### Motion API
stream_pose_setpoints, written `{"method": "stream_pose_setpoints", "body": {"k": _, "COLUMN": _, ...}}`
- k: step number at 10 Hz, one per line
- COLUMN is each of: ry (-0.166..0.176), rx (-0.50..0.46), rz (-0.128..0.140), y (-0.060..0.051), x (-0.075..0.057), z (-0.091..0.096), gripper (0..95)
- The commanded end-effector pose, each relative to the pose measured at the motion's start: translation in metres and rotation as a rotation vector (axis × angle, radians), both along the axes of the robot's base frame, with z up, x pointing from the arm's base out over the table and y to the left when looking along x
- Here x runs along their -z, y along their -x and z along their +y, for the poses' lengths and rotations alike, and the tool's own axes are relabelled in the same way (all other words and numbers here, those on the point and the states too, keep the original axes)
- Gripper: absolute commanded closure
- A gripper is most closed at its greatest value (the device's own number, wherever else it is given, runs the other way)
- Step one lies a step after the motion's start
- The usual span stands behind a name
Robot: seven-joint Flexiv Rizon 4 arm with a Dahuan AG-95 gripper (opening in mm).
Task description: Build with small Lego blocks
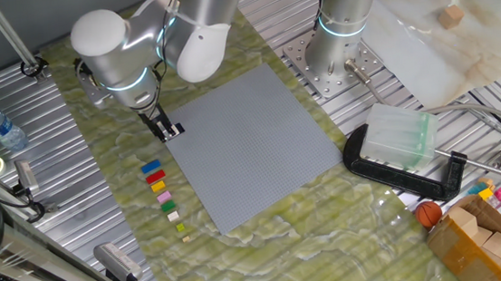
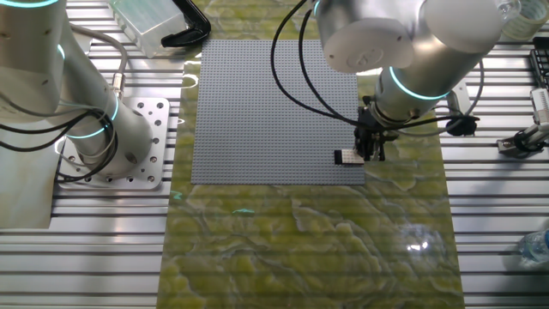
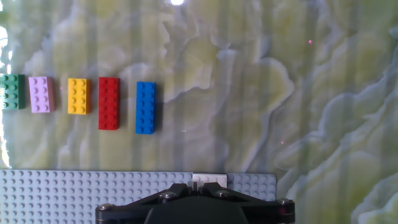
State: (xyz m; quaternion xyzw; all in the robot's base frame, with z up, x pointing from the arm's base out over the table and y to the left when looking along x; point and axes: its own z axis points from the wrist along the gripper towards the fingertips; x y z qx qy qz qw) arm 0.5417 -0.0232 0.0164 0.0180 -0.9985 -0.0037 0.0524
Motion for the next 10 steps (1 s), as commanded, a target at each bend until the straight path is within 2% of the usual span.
{"method": "stream_pose_setpoints", "body": {"k": 1, "ry": 0.004, "rx": -0.004, "rz": 0.011, "y": 0.003, "x": -0.002, "z": 0.001, "gripper": 95.0}}
{"method": "stream_pose_setpoints", "body": {"k": 3, "ry": 0.014, "rx": -0.004, "rz": 0.017, "y": 0.006, "x": -0.005, "z": 0.0, "gripper": 95.0}}
{"method": "stream_pose_setpoints", "body": {"k": 6, "ry": 0.025, "rx": -0.016, "rz": 0.012, "y": 0.011, "x": -0.002, "z": -0.005, "gripper": 95.0}}
{"method": "stream_pose_setpoints", "body": {"k": 7, "ry": 0.028, "rx": -0.017, "rz": 0.017, "y": 0.012, "x": -0.005, "z": -0.006, "gripper": 95.0}}
{"method": "stream_pose_setpoints", "body": {"k": 10, "ry": 0.028, "rx": -0.02, "rz": 0.013, "y": 0.018, "x": -0.005, "z": -0.01, "gripper": 95.0}}
